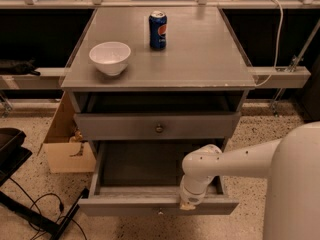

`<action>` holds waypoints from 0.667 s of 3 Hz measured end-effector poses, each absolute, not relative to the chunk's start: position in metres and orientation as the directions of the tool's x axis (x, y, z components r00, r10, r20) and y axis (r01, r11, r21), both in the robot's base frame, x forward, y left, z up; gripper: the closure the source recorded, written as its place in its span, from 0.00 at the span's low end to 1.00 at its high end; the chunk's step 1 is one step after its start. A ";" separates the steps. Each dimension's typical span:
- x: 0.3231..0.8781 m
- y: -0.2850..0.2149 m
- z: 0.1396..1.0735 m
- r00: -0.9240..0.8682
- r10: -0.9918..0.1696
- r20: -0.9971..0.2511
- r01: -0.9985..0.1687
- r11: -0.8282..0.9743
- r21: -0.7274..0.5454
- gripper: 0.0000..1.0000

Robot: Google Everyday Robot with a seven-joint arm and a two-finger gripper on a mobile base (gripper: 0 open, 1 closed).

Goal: Open middle drawer

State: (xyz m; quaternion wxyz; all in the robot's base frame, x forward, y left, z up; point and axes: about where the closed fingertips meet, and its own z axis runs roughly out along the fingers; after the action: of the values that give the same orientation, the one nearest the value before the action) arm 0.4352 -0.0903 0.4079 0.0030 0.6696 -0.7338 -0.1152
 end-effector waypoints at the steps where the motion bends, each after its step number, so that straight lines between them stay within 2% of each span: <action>1: 0.435 -0.090 0.408 -0.103 -0.983 -0.150 -0.982 0.077 0.173 0.50; 2: 0.435 -0.090 0.408 -0.103 -0.983 -0.150 -0.982 0.077 0.173 0.27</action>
Offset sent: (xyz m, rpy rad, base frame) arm 0.0000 0.0000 0.0000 0.0000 0.0000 0.0000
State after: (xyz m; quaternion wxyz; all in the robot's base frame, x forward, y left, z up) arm 0.4352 -0.0903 0.4079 0.0030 0.6696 -0.7338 -0.1152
